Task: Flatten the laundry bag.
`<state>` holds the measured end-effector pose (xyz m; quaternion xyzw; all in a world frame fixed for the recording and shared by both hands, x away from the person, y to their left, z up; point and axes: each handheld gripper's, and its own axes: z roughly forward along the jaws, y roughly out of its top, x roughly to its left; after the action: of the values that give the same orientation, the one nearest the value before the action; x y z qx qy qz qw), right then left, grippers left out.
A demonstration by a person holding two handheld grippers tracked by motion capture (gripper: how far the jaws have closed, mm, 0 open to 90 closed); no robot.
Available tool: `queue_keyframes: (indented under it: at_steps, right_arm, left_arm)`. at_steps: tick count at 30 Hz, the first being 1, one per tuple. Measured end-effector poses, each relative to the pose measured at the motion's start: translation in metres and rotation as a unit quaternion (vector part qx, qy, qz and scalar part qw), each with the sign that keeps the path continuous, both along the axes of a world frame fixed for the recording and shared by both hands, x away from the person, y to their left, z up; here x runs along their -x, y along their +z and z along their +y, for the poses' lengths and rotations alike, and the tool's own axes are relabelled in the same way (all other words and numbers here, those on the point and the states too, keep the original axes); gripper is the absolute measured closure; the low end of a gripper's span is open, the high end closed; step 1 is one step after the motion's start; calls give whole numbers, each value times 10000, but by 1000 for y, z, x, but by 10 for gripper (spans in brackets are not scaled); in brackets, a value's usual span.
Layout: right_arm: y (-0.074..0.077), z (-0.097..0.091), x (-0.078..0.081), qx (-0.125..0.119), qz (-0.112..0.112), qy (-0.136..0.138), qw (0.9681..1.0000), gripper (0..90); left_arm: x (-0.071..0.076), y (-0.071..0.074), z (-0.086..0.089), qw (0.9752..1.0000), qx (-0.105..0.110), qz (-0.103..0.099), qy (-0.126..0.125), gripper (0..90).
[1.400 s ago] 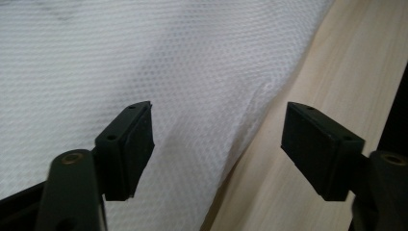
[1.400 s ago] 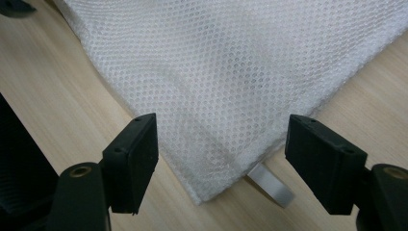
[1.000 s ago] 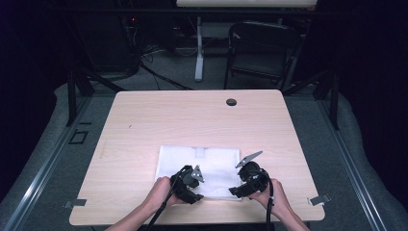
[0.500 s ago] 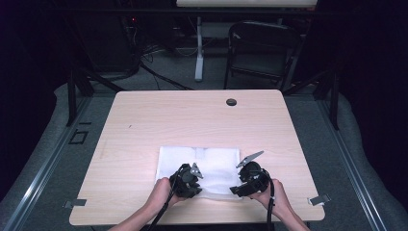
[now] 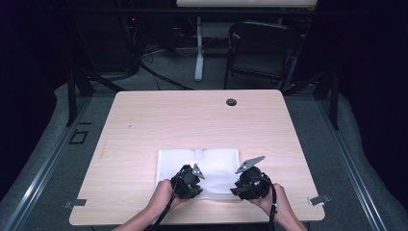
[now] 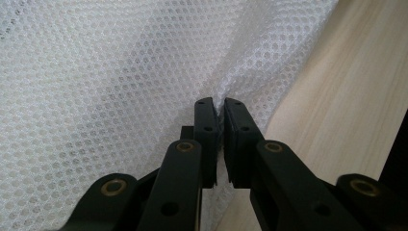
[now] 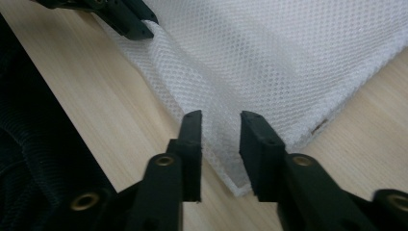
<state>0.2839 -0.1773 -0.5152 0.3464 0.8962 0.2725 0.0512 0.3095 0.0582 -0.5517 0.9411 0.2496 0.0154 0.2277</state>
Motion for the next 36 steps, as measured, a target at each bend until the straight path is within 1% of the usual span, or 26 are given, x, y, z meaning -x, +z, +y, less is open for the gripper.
queue_keyframes:
  at_steps: [1, 2, 4, 5, 7, 8, 10, 11, 13, 14, 15, 19, 20, 22, 23, 24, 27, 28, 29, 30, 31, 32, 35, 36]
  right_arm:
    - [1, 1, 1, 2, -45, 19, 10000, 781]
    - [1, 3, 2, -45, -70, 36, 10000, 814]
    - [1, 5, 3, -2, -118, 142, 9998, 862]
    - [0, 7, 4, 18, -135, 202, 9997, 878]
    - [-3, 11, 6, 38, -152, 287, 9995, 899]
    - [-6, 15, 7, -9, -119, 280, 9995, 900]
    - [-12, 23, 9, 139, -109, 471, 9987, 900]
    - [-16, 28, 10, 231, -96, 527, 9983, 900]
    - [-22, 35, 8, 290, -105, 607, 9977, 900]
    - [-22, 37, 7, 388, -133, 629, 9972, 900]
    - [-25, 39, 6, 370, -173, 594, 9974, 900]
    - [-31, 39, 4, 499, -280, 523, 9970, 900]
    - [-32, 38, 3, 512, -297, 513, 9969, 900]
    - [-33, 37, 1, 546, -411, 468, 9966, 900]
    - [-34, 36, 1, 520, -392, 434, 9969, 900]
    - [-36, 36, 0, 532, -428, 419, 9968, 900]
    - [-39, 35, -1, 640, -378, 435, 9963, 900]
    - [-41, 35, -2, 647, -354, 412, 9964, 900]
    - [-43, 35, -2, 656, -333, 419, 9964, 900]
    - [-42, 34, -2, 689, -316, 406, 9963, 900]
    - [-42, 34, -3, 667, -277, 428, 9965, 900]
    - [-43, 34, -2, 669, -314, 394, 9965, 900]
    - [-42, 35, -2, 719, -285, 436, 9961, 900]
    - [-42, 34, -2, 704, -291, 445, 9961, 900]
  left_arm:
    - [0, 0, 0, 10000, 8, 9, 23, 854]
    - [-1, 0, -1, 10000, -6, 19, 28, 857]
    - [-2, 1, -1, 10000, 16, 56, 42, 862]
    - [-2, 1, -1, 10000, -10, 46, 25, 862]
    - [-2, 1, -2, 10000, 14, 39, 39, 863]
    - [-3, 1, -1, 10000, 32, 27, 63, 863]
    - [-2, 2, -1, 9999, 88, 38, 120, 864]
    - [-3, 2, -1, 9999, 90, 29, 109, 865]
    - [-3, 4, 0, 9998, 133, 4, 142, 866]
    - [-3, 4, 1, 9998, 147, -11, 153, 867]
    - [-3, 5, 1, 9998, 137, -26, 139, 866]
    - [-3, 7, 3, 9996, 230, -57, 175, 866]
    - [-4, 8, 3, 9996, 239, -66, 150, 866]
    - [-4, 8, 4, 9994, 302, -58, 170, 865]
    - [-4, 8, 4, 9993, 318, -56, 177, 865]
    - [-4, 8, 4, 9993, 326, -59, 162, 865]
    - [-4, 9, 4, 9993, 341, -38, 159, 864]
    - [-4, 9, 4, 9993, 347, -35, 160, 865]
    - [-3, 9, 4, 9992, 338, -73, 188, 865]
    - [-3, 10, 4, 9992, 352, -50, 173, 865]
    - [-3, 10, 4, 9992, 347, -56, 173, 865]
    - [-2, 10, 3, 9993, 338, -61, 171, 865]
    - [-2, 12, 5, 9993, 324, -89, 138, 866]
    - [-1, 13, 5, 9990, 388, -98, 182, 866]
